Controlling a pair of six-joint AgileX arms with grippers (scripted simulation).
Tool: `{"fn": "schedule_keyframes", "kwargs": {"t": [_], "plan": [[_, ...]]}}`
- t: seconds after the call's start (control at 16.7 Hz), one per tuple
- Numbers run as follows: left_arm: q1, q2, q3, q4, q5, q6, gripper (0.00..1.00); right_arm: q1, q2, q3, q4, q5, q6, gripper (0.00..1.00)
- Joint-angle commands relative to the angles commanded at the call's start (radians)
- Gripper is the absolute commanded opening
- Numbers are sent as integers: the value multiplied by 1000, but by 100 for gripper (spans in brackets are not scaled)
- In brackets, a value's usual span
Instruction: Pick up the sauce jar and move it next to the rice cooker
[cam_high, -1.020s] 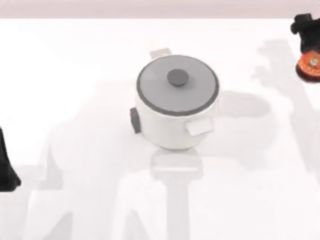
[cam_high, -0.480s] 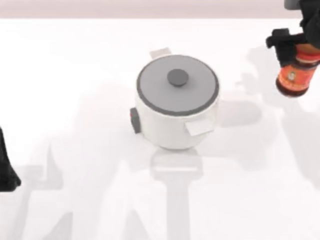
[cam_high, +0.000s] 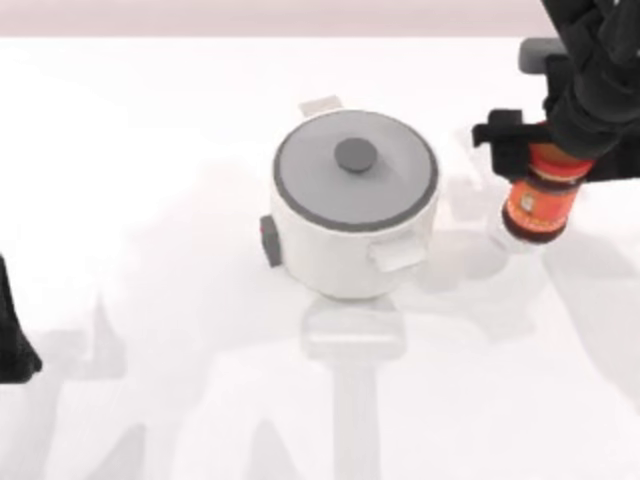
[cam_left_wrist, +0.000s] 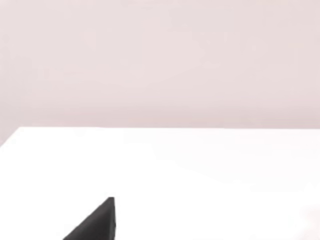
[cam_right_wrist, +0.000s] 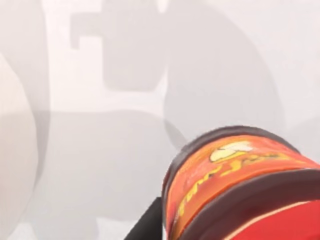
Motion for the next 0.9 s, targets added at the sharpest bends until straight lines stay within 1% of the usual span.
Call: {"fn": "schedule_keyframes", "kwargs": {"t": [0.24, 0.6, 0.84, 0.9], "plan": [[0, 0, 0, 0, 0, 0, 100, -2, 12, -8, 15, -4, -2, 0], [0, 0, 0, 0, 0, 0, 100, -4, 74, -89, 164, 0, -2, 0], [0, 0, 0, 0, 0, 0, 100, -4, 77, -92, 170, 0, -2, 0], [0, 0, 0, 0, 0, 0, 100, -4, 77, -92, 170, 0, -2, 8]]}}
